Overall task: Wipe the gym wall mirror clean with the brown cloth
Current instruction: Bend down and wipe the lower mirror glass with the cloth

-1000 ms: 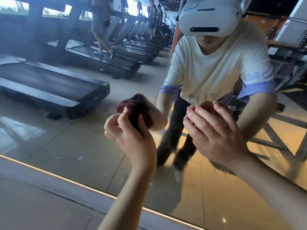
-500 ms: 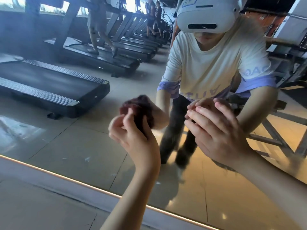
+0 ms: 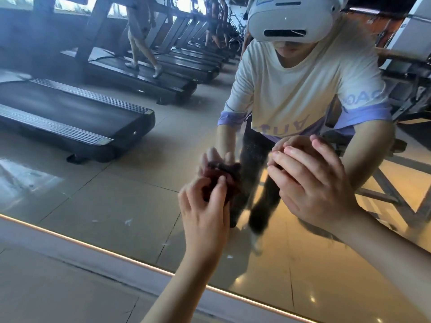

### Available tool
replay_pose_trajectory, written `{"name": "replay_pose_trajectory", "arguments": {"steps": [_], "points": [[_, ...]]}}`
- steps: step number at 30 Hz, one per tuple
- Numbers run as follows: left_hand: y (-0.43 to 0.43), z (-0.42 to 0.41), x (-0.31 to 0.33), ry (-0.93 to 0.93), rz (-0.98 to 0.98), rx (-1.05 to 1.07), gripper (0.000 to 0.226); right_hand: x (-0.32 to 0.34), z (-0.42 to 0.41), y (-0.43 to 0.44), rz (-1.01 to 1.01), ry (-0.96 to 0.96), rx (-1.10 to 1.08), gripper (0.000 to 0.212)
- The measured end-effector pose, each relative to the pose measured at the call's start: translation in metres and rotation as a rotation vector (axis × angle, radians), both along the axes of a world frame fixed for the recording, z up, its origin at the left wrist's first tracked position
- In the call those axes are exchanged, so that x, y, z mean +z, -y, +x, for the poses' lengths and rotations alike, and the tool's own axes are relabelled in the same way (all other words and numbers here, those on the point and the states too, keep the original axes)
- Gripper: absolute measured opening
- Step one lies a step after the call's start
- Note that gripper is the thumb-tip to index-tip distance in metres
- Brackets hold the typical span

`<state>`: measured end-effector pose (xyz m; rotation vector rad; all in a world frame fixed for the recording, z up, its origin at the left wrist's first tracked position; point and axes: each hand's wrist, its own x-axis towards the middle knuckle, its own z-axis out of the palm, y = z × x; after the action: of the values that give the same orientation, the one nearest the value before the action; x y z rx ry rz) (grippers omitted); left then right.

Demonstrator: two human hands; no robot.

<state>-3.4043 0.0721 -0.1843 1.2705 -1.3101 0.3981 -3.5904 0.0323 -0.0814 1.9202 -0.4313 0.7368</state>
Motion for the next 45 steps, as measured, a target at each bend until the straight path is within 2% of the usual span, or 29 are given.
{"name": "replay_pose_trajectory", "arguments": {"steps": [3,4,8,9,13,14,18,19,20,22,24,25,30,31,36,37,41,45], "points": [[0.008,0.004,0.016,-0.318,-0.013,0.093,0.026,0.000,0.002,0.000,-0.012,-0.003,0.006,0.025],[0.006,-0.002,0.014,-0.325,-0.011,0.104,0.027,-0.001,0.002,0.000,-0.013,-0.003,0.008,0.025],[-0.008,-0.025,-0.023,0.107,0.011,-0.025,0.034,-0.002,0.000,0.000,-0.018,-0.011,-0.001,0.028],[-0.007,-0.023,-0.026,0.134,0.004,-0.037,0.031,-0.002,0.000,0.000,-0.020,-0.013,-0.002,0.028],[-0.001,-0.028,-0.012,-0.125,0.000,-0.006,0.027,-0.002,0.000,0.001,-0.034,-0.063,0.007,0.026],[-0.001,-0.031,-0.013,-0.123,-0.011,0.008,0.028,-0.003,0.000,0.001,-0.037,-0.080,0.010,0.025],[-0.007,-0.031,-0.047,0.211,-0.024,-0.057,0.032,-0.001,0.000,0.000,-0.043,-0.104,0.000,0.022],[-0.009,-0.028,-0.053,0.244,-0.011,-0.069,0.031,-0.002,0.001,-0.001,-0.035,-0.085,-0.004,0.022],[-0.010,-0.026,-0.053,0.223,-0.003,-0.065,0.030,-0.005,0.002,-0.002,-0.018,-0.057,-0.004,0.024],[-0.009,-0.026,-0.044,0.038,0.011,-0.034,0.034,-0.019,0.002,-0.007,0.039,-0.058,-0.005,0.025],[-0.004,-0.030,-0.035,-0.121,0.002,0.003,0.031,-0.037,-0.001,-0.009,0.074,-0.166,-0.025,0.026],[-0.003,-0.033,-0.035,-0.133,-0.003,0.011,0.028,-0.045,-0.005,-0.010,0.079,-0.216,-0.042,0.027],[-0.013,-0.031,-0.079,0.161,0.050,-0.072,0.028,-0.056,-0.015,-0.005,0.055,-0.261,-0.076,0.034],[-0.014,-0.029,-0.081,0.173,0.049,-0.076,0.029,-0.056,-0.015,-0.005,0.056,-0.256,-0.072,0.034],[-0.006,-0.039,-0.066,-0.197,0.033,0.036,0.030,-0.058,-0.013,-0.005,0.039,-0.237,-0.058,0.033],[-0.007,-0.045,-0.071,-0.180,0.040,0.037,0.031,-0.058,-0.013,-0.005,0.036,-0.239,-0.057,0.033],[-0.020,-0.057,-0.102,0.104,0.086,-0.070,0.024,-0.058,-0.014,-0.006,0.011,-0.256,-0.062,0.035],[-0.017,-0.060,-0.081,-0.074,0.067,-0.038,0.032,-0.059,-0.015,-0.006,0.007,-0.255,-0.069,0.035]]}}
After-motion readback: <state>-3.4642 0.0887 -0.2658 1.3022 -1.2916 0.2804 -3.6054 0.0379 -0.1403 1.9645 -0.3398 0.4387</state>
